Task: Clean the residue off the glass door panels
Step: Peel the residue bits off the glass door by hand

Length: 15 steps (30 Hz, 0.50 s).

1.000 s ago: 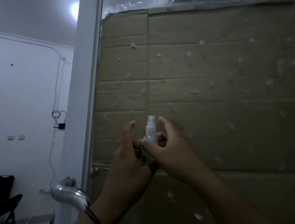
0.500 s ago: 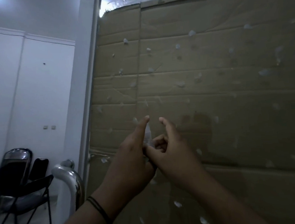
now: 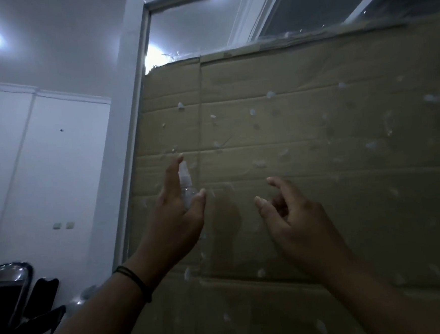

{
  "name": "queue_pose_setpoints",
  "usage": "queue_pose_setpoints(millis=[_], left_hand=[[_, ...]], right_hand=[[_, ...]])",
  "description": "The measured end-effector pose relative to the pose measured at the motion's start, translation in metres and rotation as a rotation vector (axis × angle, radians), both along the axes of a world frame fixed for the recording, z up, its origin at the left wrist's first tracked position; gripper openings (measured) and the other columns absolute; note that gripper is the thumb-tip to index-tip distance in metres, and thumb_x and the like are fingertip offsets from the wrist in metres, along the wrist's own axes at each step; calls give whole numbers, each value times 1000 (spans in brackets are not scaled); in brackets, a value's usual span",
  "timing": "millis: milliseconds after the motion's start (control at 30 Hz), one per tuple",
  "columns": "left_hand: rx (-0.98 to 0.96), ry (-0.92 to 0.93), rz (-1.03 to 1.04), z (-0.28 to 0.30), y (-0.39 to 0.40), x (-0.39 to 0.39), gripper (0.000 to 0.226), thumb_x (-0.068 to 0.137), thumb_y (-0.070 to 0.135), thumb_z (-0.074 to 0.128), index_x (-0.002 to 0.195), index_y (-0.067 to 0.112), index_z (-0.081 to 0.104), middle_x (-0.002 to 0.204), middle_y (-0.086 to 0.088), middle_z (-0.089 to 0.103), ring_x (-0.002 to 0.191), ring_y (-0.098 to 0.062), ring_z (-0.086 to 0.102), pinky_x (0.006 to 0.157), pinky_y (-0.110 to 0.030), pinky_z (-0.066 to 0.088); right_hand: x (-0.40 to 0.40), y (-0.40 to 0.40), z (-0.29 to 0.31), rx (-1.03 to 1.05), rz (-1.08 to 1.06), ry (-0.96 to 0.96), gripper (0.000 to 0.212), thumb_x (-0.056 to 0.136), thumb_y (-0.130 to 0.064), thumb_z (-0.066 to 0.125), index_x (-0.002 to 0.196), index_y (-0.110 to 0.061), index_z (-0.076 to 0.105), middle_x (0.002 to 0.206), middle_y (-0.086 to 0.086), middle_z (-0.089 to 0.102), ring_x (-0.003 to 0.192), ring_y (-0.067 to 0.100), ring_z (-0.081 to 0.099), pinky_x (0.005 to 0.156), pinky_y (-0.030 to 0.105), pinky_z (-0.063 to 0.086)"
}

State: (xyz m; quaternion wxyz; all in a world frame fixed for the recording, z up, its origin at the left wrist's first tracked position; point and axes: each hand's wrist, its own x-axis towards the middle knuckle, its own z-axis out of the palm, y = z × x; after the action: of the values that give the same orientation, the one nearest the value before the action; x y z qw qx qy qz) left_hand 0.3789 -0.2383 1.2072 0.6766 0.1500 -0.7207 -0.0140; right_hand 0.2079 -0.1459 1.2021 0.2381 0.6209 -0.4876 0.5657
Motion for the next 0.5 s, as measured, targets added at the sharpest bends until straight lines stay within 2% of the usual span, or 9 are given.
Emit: queue_pose_setpoints(millis=[33,67,100,167,233,333,500], left_hand=[[-17,8,1,6,0,-1,65,93,20,57,146,32,20,141,-11,44,113,-30,59,87,-48,55],[-41,24,5,10,1,-2,63,93,19,57,144,31,23,130,-8,51,102,-27,64,77,-43,59],[-64,41,11,14,1,-3,61,92,17,58,142,32,25,111,-2,58,85,-24,67,63,-36,60],[-93,75,27,20,1,-7,58,89,14,59,138,31,32,78,6,55,58,-25,62,44,-35,54],[-127,111,51,25,0,-13,56,86,10,61,134,27,37,64,2,52,43,-16,53,37,-29,48],[-165,118,76,32,0,-22,55,86,9,61,134,24,40,53,2,47,38,-8,46,31,-16,35],[-141,102,126,39,-7,-24,54,86,9,59,134,25,40,54,2,50,41,-2,47,32,-13,34]], right_hand=[[-3,4,4,-8,-21,8,44,89,-44,52,130,-28,48,69,-10,58,68,7,56,61,25,38],[-5,7,7,-18,-37,18,45,88,-46,49,129,-29,48,67,-9,58,67,8,56,62,29,41],[-7,10,9,-32,-48,29,45,87,-48,47,128,-30,49,65,-9,58,65,7,56,62,30,43],[-12,16,14,-62,-78,53,45,85,-50,45,126,-31,50,66,-9,59,62,6,55,61,32,45],[-18,21,17,-85,-116,72,43,85,-49,45,123,-31,50,69,-13,59,62,6,55,59,31,45],[-25,28,19,-122,-178,100,43,85,-50,42,122,-31,51,59,-8,55,57,7,54,57,32,44],[-37,38,20,-148,-246,123,42,86,-49,41,121,-30,53,56,-8,54,57,9,55,54,30,42]])
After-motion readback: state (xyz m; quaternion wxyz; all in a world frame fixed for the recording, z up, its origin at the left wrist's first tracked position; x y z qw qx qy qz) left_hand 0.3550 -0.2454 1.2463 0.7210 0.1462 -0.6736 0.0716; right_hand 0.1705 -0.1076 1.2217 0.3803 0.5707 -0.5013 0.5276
